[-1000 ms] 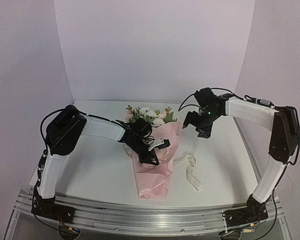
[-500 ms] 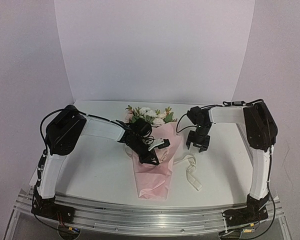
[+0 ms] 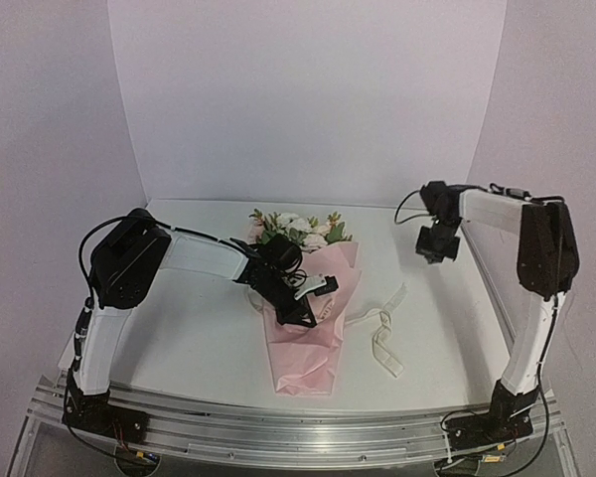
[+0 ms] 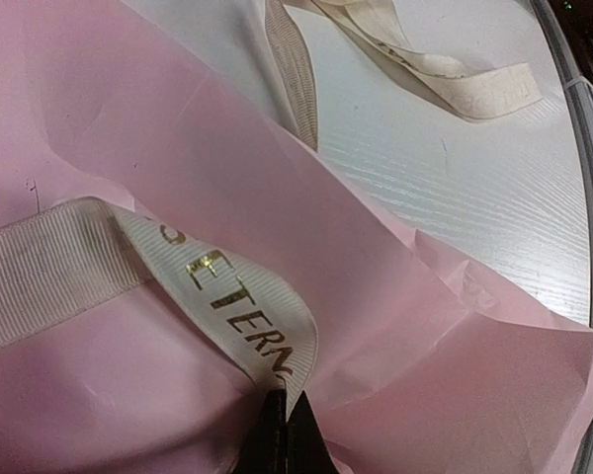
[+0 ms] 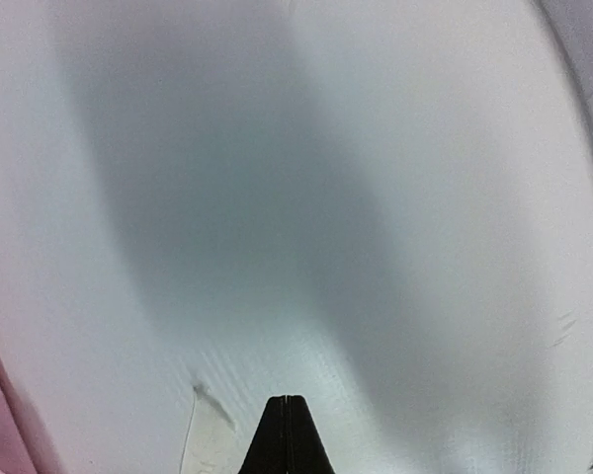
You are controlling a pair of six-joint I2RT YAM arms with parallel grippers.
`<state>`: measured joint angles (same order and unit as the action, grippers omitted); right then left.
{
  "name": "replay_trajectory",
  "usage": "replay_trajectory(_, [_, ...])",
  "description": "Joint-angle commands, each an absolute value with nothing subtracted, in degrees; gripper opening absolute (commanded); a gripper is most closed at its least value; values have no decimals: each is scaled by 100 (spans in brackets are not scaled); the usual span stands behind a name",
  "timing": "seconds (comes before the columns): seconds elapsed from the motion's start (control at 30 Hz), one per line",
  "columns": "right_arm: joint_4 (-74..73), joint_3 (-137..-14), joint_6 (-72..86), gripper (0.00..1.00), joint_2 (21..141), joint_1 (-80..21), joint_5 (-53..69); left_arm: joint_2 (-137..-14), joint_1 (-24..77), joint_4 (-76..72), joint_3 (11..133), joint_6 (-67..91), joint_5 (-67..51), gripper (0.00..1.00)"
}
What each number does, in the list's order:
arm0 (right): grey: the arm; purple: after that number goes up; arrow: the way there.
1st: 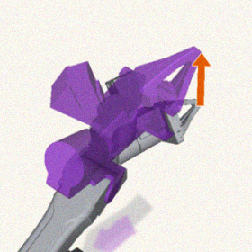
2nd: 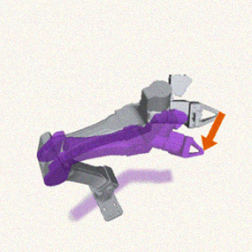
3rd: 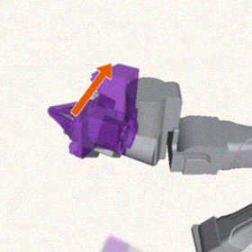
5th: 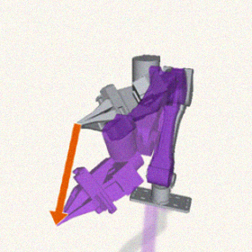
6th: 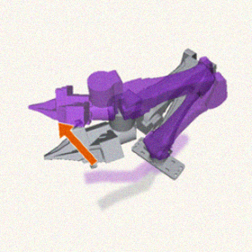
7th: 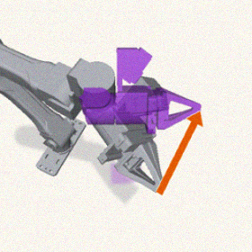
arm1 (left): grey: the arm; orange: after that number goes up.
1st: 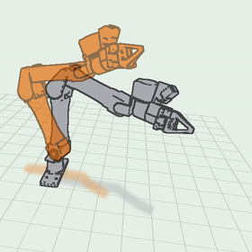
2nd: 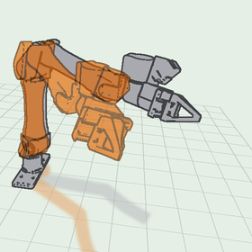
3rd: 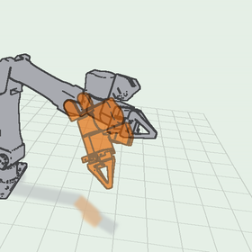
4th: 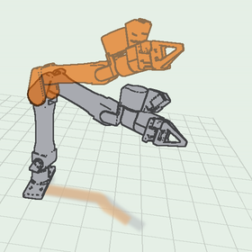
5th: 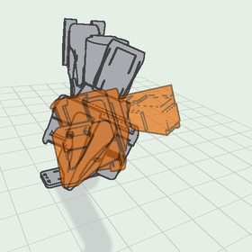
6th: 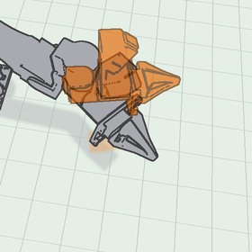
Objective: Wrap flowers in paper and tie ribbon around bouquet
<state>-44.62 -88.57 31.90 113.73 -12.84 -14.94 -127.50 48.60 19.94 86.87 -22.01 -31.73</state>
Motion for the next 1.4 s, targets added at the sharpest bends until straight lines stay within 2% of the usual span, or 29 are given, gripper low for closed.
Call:
replay_trajectory(0.0, [-4887, -10513, 2058, 0, 10220, -857, -2736, -12577, 4829, 2063, 8655, -2360, -2750, 0])
replay_trajectory(0.1, [-5028, -11471, 1501, 0, 10053, -782, -3070, -12593, 4826, 2071, 8655, -2380, -2728, 0])
replay_trajectory(0.2, [-5346, -11987, 1610, 0, 10054, -763, -2414, -12592, 4824, 2073, 8648, -2394, -2730, 0])
replay_trajectory(0.27, [-5432, -11634, 1797, 0, 9968, -797, -1721, -12602, 4825, 2073, 8654, -2392, -2729, 0])
replay_trajectory(0.33, [-5365, -10768, 2004, 1, 9794, -869, -1168, -12592, 4825, 2082, 8654, -2383, -2715, 0])
replay_trajectory(0.43, [-5178, -9699, 2265, 9, 9584, -927, -339, -12564, 4822, 2084, 8625, -2408, -2719, 0])
replay_trajectory(0.53, [-5141, -8815, 2553, 22, 9437, -1114, 146, -12572, 4826, 2098, 8622, -2435, -2703, 0])
replay_trajectory(0.6, [-5047, -8429, 2775, 37, 9424, -1372, 125, -12592, 4827, 2094, 8635, -2430, -2713, 0])
replay_trajectory(0.63, [-5038, -8318, 2872, 49, 9490, -1513, 44, -12605, 4831, 2103, 8647, -2421, -2728, 0])
replay_trajectory(0.7, [-5037, -8215, 3131, 80, 9695, -1678, -277, -12635, 4837, 2130, 8678, -2414, -2754, 0])
replay_trajectory(0.77, [-5013, -8213, 3480, 88, 9954, -1685, -596, -12639, 4840, 2148, 8683, -2427, -2753, 0])
replay_trajectory(1.03, [-4435, -8308, 4149, 91, 11228, -1776, -906, -12570, 4843, 2102, 8594, -2397, -2742, 0])
replay_trajectory(1.27, [-4307, -8644, 4220, 86, 11944, -2118, -1123, -12584, 4843, 2127, 8551, -2421, -2761, 0])
replay_trajectory(1.37, [-4307, -8515, 4240, 79, 12181, -2170, -1138, -12570, 4842, 2123, 8543, -2435, -2742, 0])
